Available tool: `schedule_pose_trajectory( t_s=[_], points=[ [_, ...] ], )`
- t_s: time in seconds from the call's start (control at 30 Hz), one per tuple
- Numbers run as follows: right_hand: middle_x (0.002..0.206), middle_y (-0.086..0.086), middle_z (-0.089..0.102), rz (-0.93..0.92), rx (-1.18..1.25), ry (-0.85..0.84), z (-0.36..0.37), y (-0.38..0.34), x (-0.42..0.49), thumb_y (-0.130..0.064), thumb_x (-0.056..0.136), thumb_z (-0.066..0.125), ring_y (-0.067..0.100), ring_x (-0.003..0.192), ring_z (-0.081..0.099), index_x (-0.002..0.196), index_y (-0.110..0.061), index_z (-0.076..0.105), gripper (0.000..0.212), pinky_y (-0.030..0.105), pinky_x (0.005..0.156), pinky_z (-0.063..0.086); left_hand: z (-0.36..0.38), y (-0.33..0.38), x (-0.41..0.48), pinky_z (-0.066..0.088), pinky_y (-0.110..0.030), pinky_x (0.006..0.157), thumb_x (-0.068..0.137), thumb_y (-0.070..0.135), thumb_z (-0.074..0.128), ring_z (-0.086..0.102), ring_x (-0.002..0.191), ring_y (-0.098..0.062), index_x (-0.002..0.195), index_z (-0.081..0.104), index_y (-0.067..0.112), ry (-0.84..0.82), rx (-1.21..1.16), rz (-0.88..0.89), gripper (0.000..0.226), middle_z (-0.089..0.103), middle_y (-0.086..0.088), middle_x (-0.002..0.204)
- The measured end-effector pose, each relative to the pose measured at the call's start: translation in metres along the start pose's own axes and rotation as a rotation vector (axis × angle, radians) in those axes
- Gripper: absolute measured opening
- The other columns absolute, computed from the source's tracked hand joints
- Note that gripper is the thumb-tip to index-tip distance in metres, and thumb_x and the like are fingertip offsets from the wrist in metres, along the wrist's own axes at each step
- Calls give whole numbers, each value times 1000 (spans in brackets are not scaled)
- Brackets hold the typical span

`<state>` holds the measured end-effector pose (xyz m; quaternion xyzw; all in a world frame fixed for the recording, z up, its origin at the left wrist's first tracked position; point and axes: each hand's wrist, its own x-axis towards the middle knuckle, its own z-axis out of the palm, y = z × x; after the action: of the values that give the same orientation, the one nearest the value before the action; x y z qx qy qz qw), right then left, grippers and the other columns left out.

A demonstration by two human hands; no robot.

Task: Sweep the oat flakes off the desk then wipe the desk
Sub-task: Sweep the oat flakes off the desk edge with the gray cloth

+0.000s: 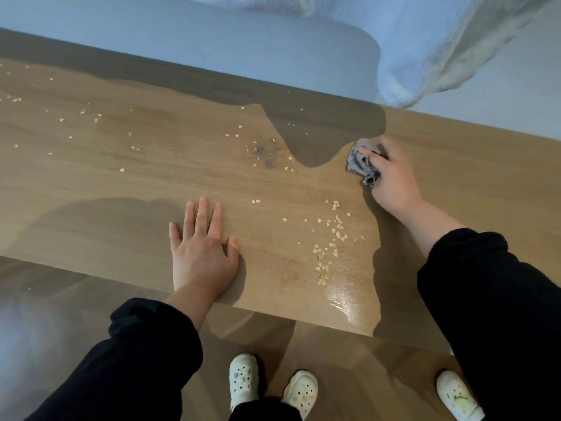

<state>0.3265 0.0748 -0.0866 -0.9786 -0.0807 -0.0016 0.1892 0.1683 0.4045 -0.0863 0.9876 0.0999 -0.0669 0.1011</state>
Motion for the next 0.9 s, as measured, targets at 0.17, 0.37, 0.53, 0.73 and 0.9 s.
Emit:
schedule_pose_trajectory(
  t_s=[0.17,0.37,0.53,0.73,0.9],
  points=[
    [136,18,43,365,172,246,2,-18,46,3,87,51,34,124,43,135,-9,53,49,27,100,36,-1,1,1,-5,-48,119,95,44,28,-14,148,-19,155,5,23,-19,13,0,67,-5,-1,162],
    [152,17,34,-70,33,-20,15,-66,32,5,89,49,36,138,35,141,-6,49,53,34,116,27,-1,1,0,-5,-48,119,95,44,29,-14,148,-18,155,7,23,-12,-5,-1,67,-4,0,162],
    [147,21,40,-53,-66,11,-4,-18,23,7,90,51,40,134,39,135,4,51,46,35,115,27,1,0,-1,-4,-48,119,95,44,31,-13,148,-18,155,10,22,2,-10,10,67,-2,-1,162],
    [147,19,34,342,-174,-13,0,-36,95,-12,95,52,38,131,39,146,-7,34,54,38,107,36,4,-3,1,-2,-49,119,95,45,28,-5,149,-22,154,15,21,28,-8,29,65,4,-4,162],
    [151,17,28,272,-201,-45,9,-62,116,-15,94,50,37,133,35,150,-11,29,60,39,111,33,6,-3,2,4,-52,118,88,46,27,3,149,-23,152,23,20,46,-9,25,70,13,-5,161]
  ],
)
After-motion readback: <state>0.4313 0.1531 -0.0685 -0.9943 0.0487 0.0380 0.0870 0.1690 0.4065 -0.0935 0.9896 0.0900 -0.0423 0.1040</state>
